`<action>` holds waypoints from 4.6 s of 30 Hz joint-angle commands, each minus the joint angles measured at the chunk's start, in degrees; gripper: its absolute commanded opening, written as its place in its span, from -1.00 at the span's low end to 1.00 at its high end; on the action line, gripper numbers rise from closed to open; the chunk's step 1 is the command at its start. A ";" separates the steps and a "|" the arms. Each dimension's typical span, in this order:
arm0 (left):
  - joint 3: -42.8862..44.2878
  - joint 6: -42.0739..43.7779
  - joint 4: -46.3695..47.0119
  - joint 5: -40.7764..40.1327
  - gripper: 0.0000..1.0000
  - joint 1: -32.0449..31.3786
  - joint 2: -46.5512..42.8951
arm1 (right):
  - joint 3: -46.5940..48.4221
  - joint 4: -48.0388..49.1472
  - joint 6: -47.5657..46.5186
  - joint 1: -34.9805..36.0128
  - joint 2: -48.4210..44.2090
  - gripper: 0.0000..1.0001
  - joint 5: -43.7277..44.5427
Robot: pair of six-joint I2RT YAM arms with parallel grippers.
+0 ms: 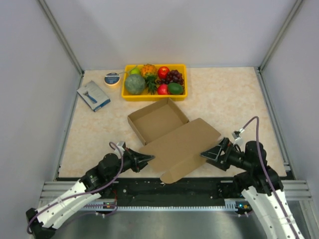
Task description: Fold the paper box
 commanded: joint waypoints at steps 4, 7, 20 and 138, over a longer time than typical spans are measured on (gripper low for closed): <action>1.92 -1.73 2.74 -3.92 -1.00 0.28 0.09 | -5.86 2.70 13.06 -0.03 -10.93 0.80 -4.69; 2.27 -1.90 3.18 -3.57 -1.00 0.28 0.35 | -6.99 -0.56 11.04 -0.03 -10.50 0.78 -5.22; 3.41 -1.11 5.02 -3.13 -1.00 0.28 1.59 | -13.06 18.58 24.30 -0.12 -16.65 0.43 2.86; 57.20 48.90 82.73 54.88 -1.00 42.64 90.18 | 16.65 86.34 -28.43 -18.23 75.37 0.07 -24.21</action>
